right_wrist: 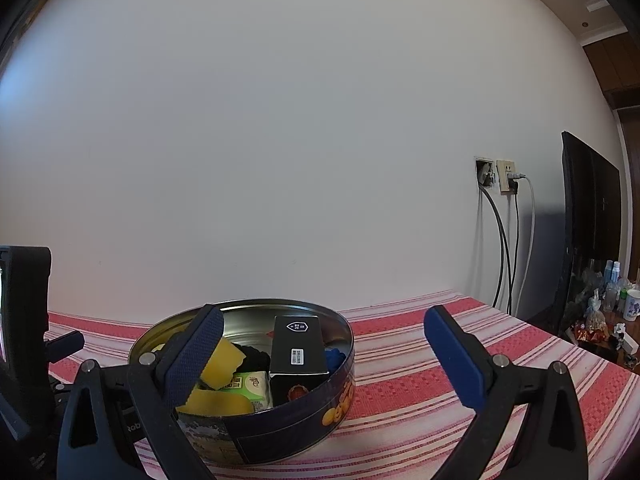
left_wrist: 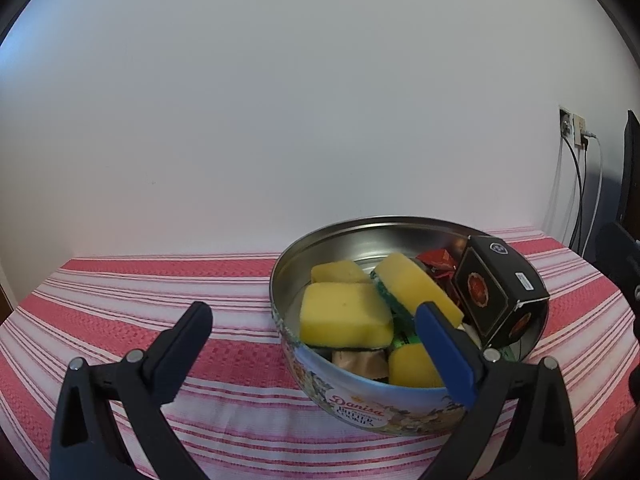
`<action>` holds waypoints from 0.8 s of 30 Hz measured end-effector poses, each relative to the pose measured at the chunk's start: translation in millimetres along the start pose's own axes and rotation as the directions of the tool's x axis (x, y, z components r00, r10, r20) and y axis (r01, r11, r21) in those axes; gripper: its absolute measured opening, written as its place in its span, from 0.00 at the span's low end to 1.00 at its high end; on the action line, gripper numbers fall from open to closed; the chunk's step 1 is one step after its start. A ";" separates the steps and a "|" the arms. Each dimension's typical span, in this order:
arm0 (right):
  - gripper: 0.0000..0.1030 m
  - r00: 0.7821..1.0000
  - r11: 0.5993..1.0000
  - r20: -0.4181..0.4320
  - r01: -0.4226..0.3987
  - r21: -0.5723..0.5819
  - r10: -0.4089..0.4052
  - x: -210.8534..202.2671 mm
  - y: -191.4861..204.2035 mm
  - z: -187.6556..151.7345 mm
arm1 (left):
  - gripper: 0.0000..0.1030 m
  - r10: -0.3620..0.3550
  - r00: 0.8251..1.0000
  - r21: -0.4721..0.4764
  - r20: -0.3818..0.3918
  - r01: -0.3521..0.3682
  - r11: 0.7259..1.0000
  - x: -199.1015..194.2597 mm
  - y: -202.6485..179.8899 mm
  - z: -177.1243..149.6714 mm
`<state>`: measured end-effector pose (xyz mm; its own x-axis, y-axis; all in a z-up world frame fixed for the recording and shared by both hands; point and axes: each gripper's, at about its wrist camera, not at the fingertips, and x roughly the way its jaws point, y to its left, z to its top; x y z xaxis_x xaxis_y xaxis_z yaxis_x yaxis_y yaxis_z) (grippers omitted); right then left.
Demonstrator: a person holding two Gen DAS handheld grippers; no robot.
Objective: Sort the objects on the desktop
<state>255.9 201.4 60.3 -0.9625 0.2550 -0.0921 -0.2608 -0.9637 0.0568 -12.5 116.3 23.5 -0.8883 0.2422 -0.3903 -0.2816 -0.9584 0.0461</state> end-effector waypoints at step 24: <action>0.99 1.000 1.000 -0.009 -0.003 -0.002 0.003 1.5 -2.7 0.6 | 1.00 -0.014 1.000 -0.016 -0.010 0.013 1.000 -1.7 0.9 0.2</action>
<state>255.2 204.5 60.6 -0.9625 0.2519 -0.1005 -0.2581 -0.9646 0.0548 -11.4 115.1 24.3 -0.8807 0.2537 -0.4000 -0.2875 -0.9574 0.0257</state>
